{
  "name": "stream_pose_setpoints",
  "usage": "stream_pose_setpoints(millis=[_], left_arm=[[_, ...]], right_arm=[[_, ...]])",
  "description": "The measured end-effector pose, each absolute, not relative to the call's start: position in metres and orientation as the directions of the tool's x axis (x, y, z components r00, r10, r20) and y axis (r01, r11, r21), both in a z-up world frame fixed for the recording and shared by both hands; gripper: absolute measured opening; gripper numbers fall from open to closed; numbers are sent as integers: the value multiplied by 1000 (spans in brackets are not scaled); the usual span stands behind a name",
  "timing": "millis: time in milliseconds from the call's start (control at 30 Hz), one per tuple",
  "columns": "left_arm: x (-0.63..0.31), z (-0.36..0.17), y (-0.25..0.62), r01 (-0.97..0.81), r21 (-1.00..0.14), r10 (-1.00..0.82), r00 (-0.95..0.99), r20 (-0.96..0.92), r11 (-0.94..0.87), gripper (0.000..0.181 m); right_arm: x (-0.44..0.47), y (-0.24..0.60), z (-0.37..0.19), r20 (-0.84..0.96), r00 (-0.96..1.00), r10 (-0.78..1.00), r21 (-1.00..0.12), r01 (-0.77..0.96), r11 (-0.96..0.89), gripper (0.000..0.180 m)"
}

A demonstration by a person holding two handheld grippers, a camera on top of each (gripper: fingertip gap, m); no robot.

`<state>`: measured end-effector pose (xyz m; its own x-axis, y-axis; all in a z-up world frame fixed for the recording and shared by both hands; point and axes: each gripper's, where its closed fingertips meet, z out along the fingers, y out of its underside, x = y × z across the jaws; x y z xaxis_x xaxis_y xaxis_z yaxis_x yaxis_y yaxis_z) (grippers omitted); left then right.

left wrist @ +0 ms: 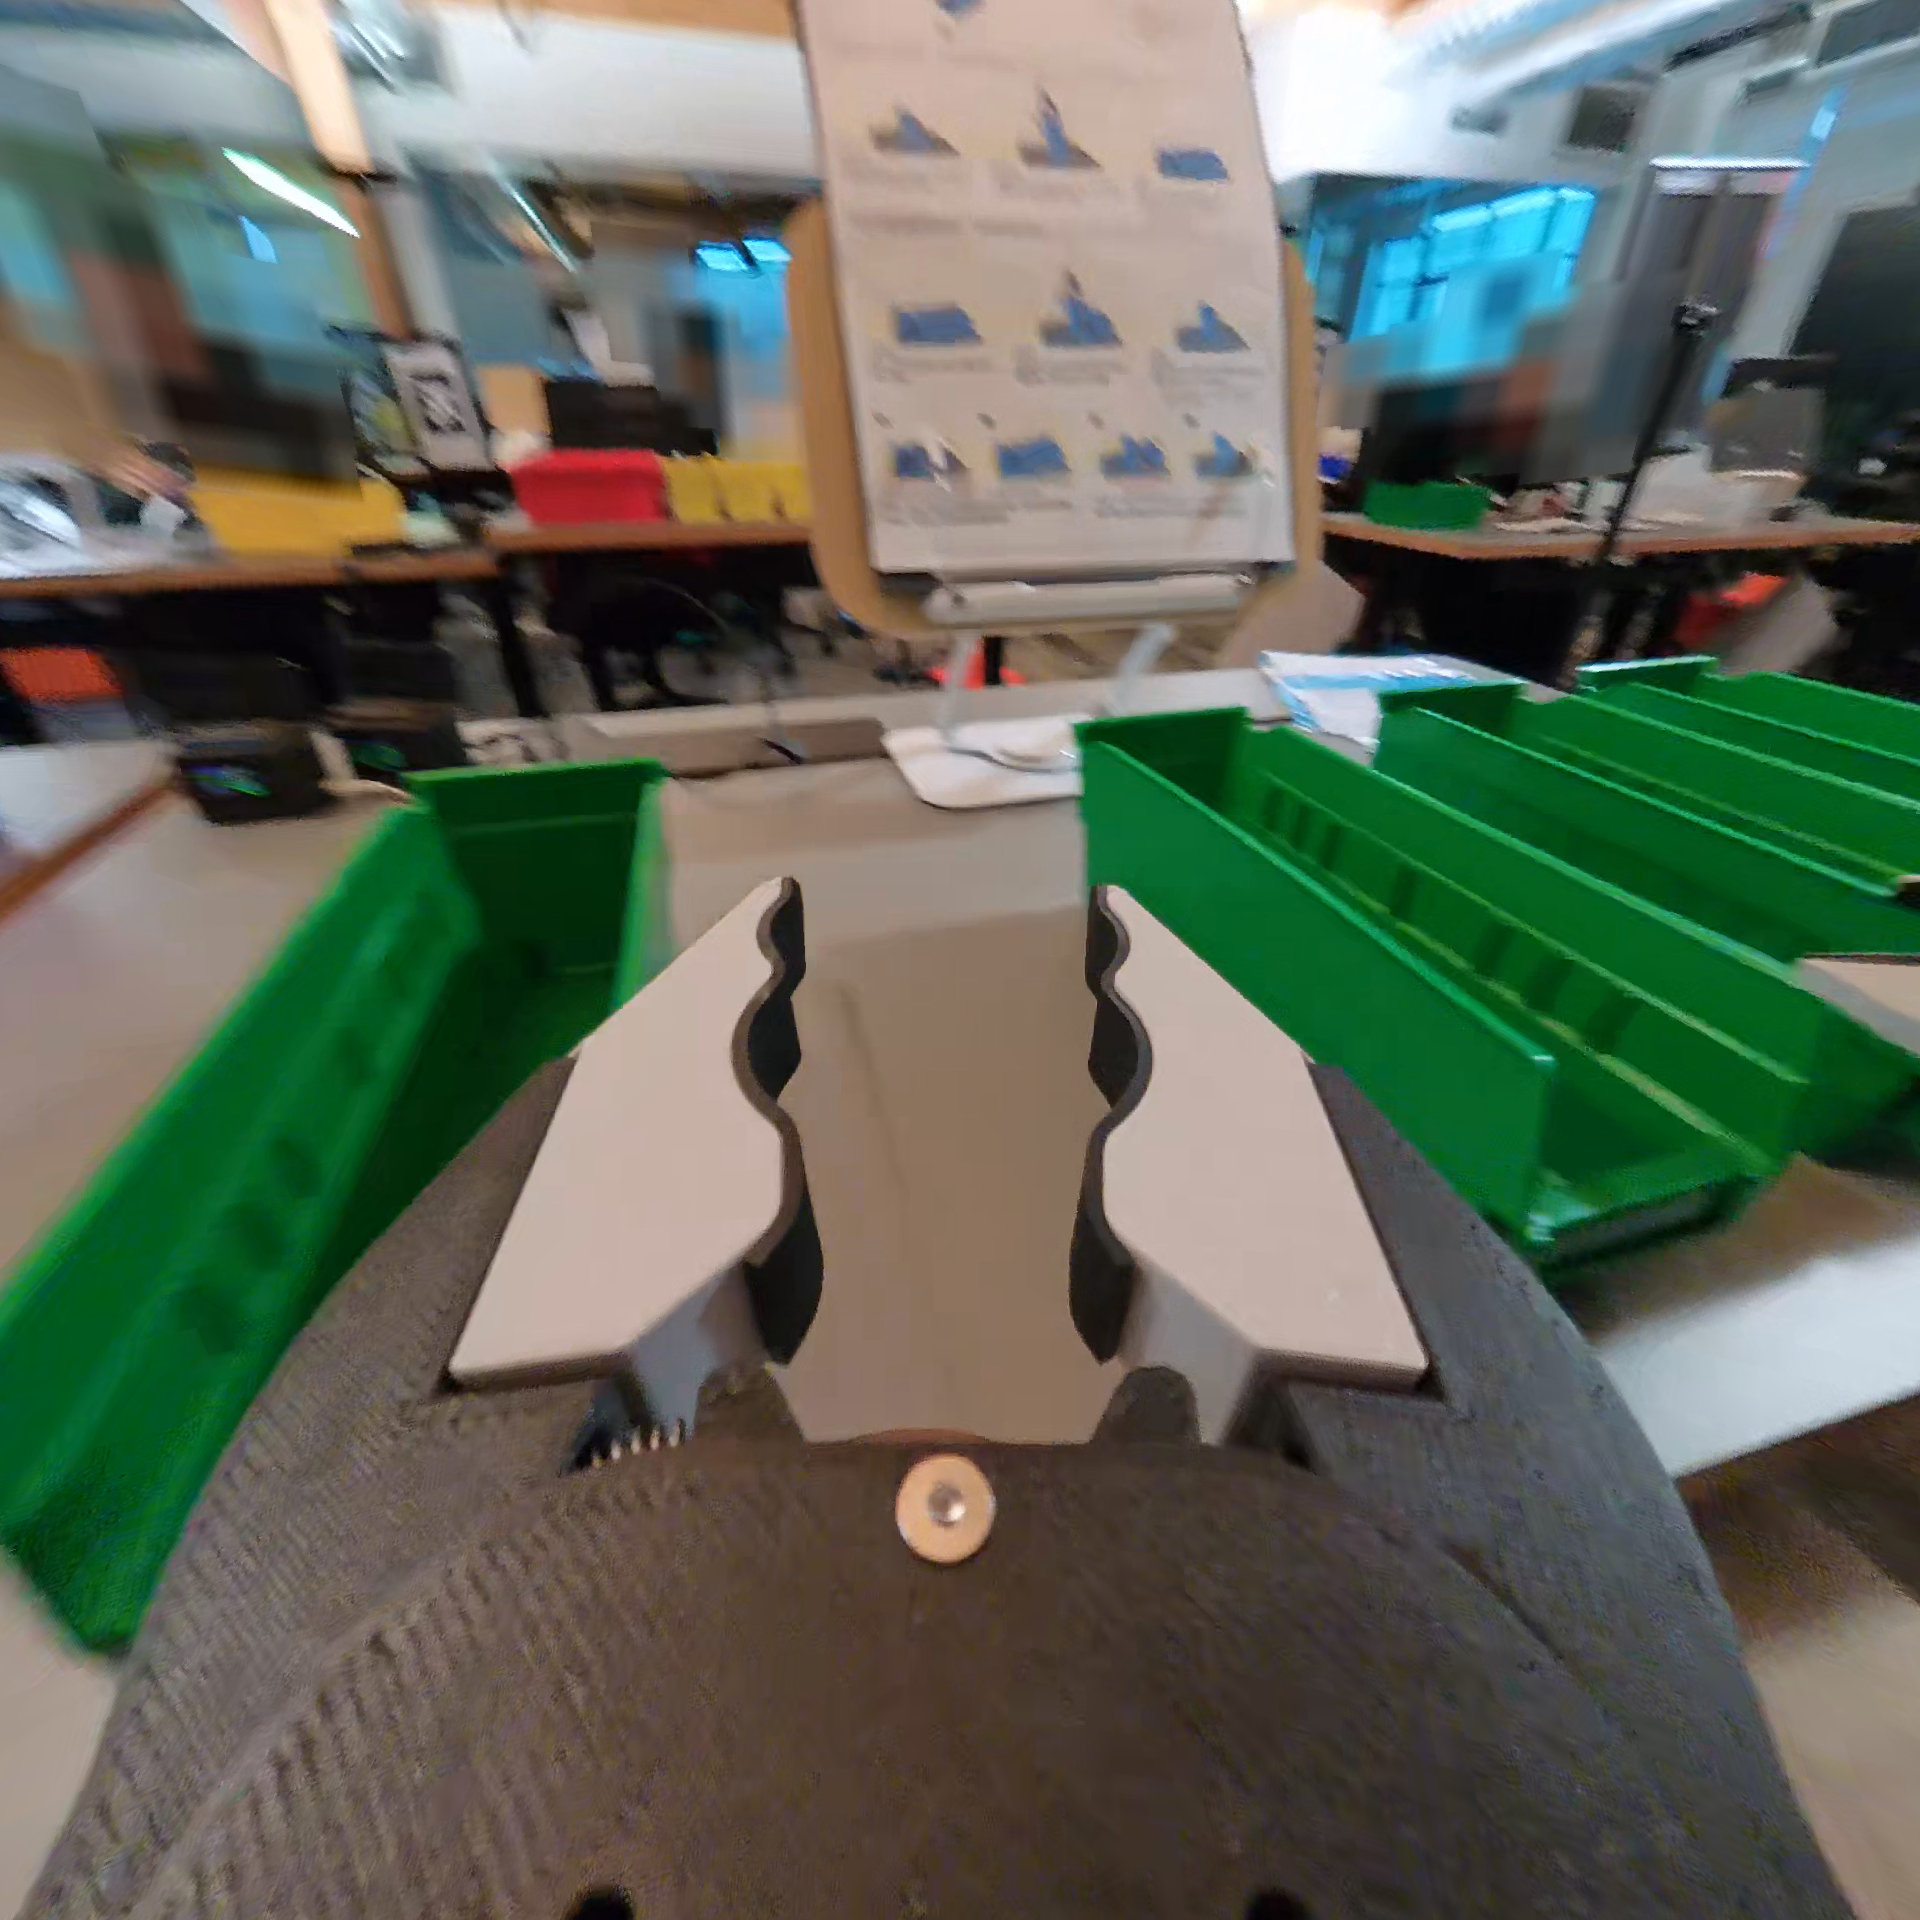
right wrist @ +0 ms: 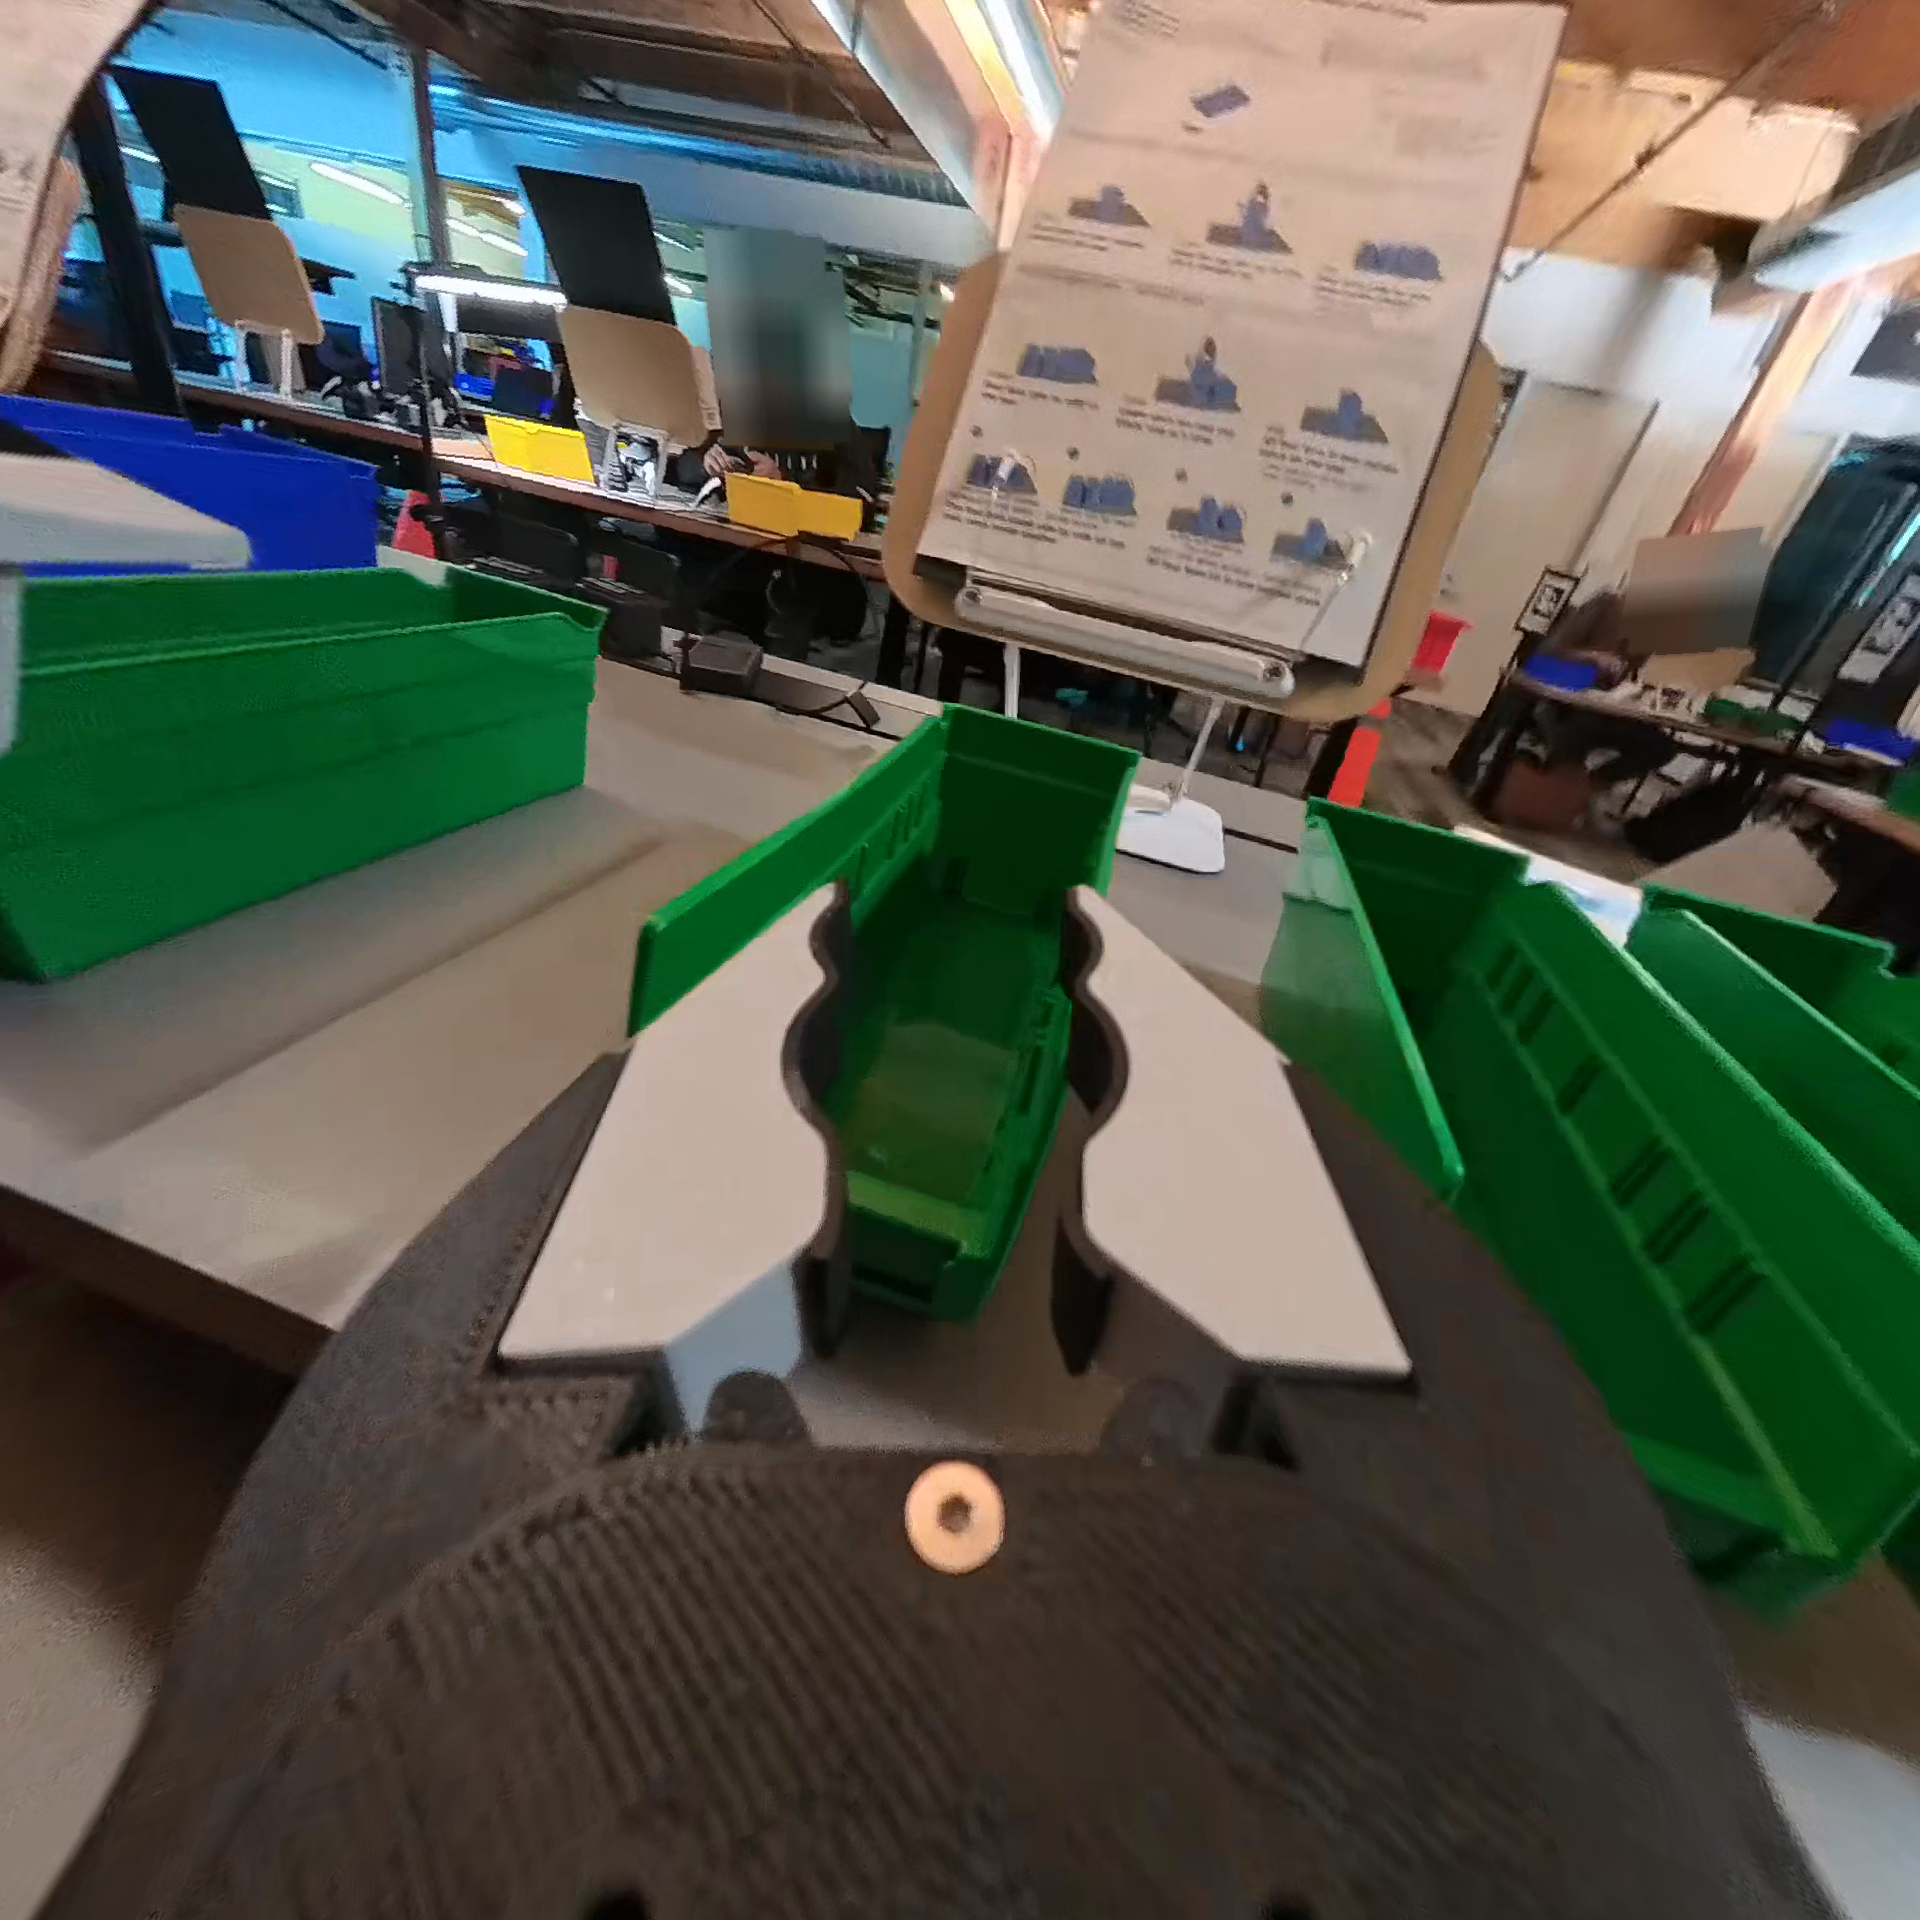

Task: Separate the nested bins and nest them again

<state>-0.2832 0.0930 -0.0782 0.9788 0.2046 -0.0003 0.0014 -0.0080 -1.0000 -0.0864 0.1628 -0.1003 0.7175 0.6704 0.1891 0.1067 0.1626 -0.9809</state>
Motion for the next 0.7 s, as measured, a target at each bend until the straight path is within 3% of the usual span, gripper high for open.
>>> stream_pose_setpoints(millis=[133, 233, 267, 367, 467, 700], left_arm=[[-334, -90, 68, -139, -990, 409, 902, -141, -35, 58], [-354, -125, 79, -84, -978, 424, 891, -160, -194, 64], [-359, -137, 81, -60, -972, 432, 888, -157, -229, 60], [-376, -155, 84, 10, -961, 488, 863, -131, -276, 24], [-371, -158, 89, 85, -963, 444, 895, -39, -257, 0], [-368, -158, 87, 109, -962, 472, 881, -23, -251, 0]], right_arm=[[-98, 153, -104, 164, 672, 722, -986, 91, 140, 37], [-101, 152, -104, 145, 659, 738, -989, 78, 124, 36], [-101, 152, -104, 145, 657, 740, -989, 77, 126, 36], [-99, 155, -105, 124, 655, 745, -992, 67, 106, 35], [-98, 158, -108, 75, 654, 753, -997, 46, 60, 34], [-96, 160, -107, 60, 659, 750, -998, 36, 48, 33]])
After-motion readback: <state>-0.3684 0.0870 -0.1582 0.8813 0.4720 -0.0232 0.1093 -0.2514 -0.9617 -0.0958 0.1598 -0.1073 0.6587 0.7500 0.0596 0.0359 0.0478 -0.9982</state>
